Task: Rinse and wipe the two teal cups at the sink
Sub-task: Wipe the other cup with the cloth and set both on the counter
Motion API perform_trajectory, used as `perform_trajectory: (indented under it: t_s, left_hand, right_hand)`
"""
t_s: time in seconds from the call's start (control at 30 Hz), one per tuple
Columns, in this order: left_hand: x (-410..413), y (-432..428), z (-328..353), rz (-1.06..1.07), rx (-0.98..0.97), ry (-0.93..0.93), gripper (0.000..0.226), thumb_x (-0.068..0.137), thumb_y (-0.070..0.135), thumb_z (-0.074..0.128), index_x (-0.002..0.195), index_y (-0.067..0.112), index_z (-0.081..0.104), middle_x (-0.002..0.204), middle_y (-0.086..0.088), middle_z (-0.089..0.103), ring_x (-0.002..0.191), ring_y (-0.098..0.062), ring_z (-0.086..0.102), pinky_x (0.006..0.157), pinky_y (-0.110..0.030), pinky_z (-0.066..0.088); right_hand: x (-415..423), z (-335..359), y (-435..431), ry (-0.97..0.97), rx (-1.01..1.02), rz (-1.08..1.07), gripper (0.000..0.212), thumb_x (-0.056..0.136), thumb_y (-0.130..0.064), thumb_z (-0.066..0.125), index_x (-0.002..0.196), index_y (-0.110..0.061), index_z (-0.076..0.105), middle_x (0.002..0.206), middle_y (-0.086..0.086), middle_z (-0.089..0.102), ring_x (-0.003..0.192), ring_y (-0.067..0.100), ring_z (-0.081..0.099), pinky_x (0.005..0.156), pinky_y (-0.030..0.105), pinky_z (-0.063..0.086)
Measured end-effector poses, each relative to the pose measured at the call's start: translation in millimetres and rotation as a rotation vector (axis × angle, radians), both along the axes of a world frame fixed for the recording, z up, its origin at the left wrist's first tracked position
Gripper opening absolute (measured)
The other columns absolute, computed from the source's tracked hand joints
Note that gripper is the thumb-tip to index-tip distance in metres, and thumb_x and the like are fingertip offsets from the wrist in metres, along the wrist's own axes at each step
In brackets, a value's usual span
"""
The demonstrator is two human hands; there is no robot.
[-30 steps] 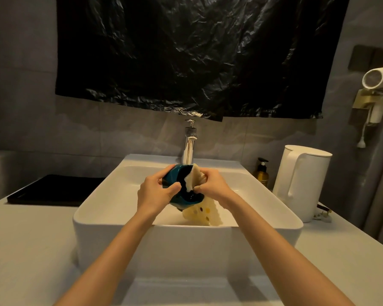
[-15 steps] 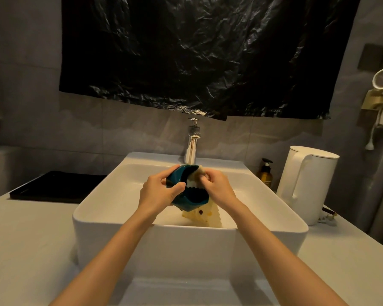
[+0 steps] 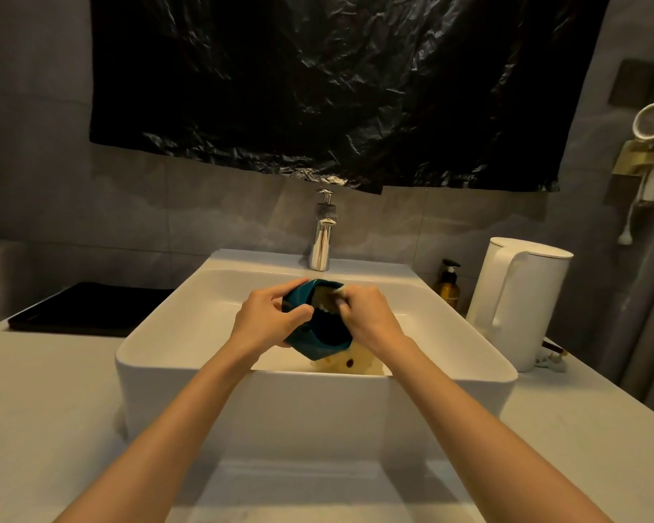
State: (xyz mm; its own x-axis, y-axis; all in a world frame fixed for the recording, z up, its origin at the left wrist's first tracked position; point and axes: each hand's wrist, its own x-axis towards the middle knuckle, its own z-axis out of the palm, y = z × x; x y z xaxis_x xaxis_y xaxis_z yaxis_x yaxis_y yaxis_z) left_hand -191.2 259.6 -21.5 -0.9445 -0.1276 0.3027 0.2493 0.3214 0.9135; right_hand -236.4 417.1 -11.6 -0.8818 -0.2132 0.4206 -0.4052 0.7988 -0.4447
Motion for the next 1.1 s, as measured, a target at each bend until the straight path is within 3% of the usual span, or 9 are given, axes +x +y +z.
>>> perform_trajectory:
  t_s: [0.17,0.33,0.43,0.53,0.7,0.83,0.93,1.0,1.1]
  left_hand:
    - [-1,0,-2,0.047,-0.059,-0.005,0.052,0.082,0.017,0.070,0.131,0.030,0.055,0.106,0.004,0.056,0.096,-0.020,0.055,0.061,-0.028,0.057]
    - [0,3,0,-0.011,0.017,0.017,0.048,0.085,0.020,0.067,0.131,0.031,0.054,0.116,-0.002,0.060,0.100,-0.021,0.056,0.066,-0.032,0.058]
    - [-1,5,4,-0.003,0.127,0.090,0.063,0.085,0.035,0.066,0.142,0.033,0.039,0.120,-0.003,0.062,0.108,-0.022,0.059,0.080,-0.040,0.057]
    - [-1,8,7,0.002,0.139,0.149,0.066,0.084,0.042,0.064,0.141,0.043,0.031,0.124,0.005,0.052,0.111,-0.017,0.054,0.088,-0.041,0.055]
    - [0,8,6,0.063,0.097,0.159,0.045,0.085,0.027,0.068,0.124,0.037,0.048,0.113,0.008,0.050,0.101,-0.015,0.053,0.072,-0.026,0.055]
    - [1,7,6,0.019,0.197,0.084,0.042,0.084,0.018,0.068,0.123,0.031,0.057,0.109,0.002,0.058,0.096,-0.018,0.059,0.065,-0.031,0.059]
    - [3,6,7,0.001,0.205,0.073,0.043,0.085,0.016,0.067,0.125,0.030,0.059,0.110,0.004,0.058,0.100,-0.019,0.058,0.064,-0.029,0.058]
    - [3,5,8,0.010,0.203,0.069,0.043,0.086,0.016,0.066,0.126,0.030,0.058,0.109,0.006,0.057,0.100,-0.018,0.056,0.063,-0.026,0.057]
    - [4,5,9,0.007,0.242,0.020,0.043,0.087,0.016,0.065,0.128,0.027,0.057,0.112,0.003,0.057,0.100,-0.021,0.055,0.060,-0.027,0.056]
  right_hand:
    - [-4,-6,-3,-0.288,-0.170,0.079,0.033,0.090,0.003,0.055,0.120,-0.011,0.053,0.111,0.006,0.058,0.100,0.017,0.054,0.087,0.032,0.052]
    - [-6,-6,-2,-0.118,-0.200,0.018,0.019,0.094,-0.009,0.053,0.110,-0.010,0.061,0.105,0.008,0.063,0.095,0.020,0.060,0.078,0.026,0.053]
    - [-8,-9,-6,-0.008,-0.230,-0.014,0.019,0.095,-0.013,0.047,0.110,-0.010,0.058,0.105,0.007,0.062,0.097,0.023,0.061,0.078,0.033,0.057]
    - [-10,-8,-13,-0.134,-0.371,-0.021,0.020,0.096,-0.010,0.044,0.116,-0.009,0.043,0.111,0.007,0.055,0.099,0.020,0.056,0.068,0.023,0.053]
    - [-13,-9,-15,-0.447,-0.528,0.057,0.037,0.091,0.003,0.048,0.125,-0.009,0.042,0.120,0.013,0.055,0.103,0.021,0.056,0.074,0.024,0.054]
    - [-16,-12,-8,-0.234,-0.412,-0.013,0.016,0.090,-0.006,0.056,0.105,-0.005,0.063,0.101,0.011,0.066,0.094,0.024,0.064,0.077,0.032,0.057]
    - [-12,-10,-6,-0.052,-0.270,-0.057,0.024,0.096,-0.024,0.052,0.097,-0.008,0.070,0.092,0.009,0.068,0.085,0.022,0.065,0.076,0.036,0.059]
    - [-8,-7,-6,-0.072,-0.224,-0.021,0.025,0.098,-0.022,0.048,0.101,-0.006,0.067,0.095,0.010,0.067,0.089,0.024,0.064,0.077,0.034,0.058]
    - [-2,-3,-6,-0.243,-0.346,0.129,0.023,0.094,-0.003,0.050,0.115,-0.008,0.059,0.109,0.011,0.063,0.105,0.024,0.060,0.082,0.029,0.054]
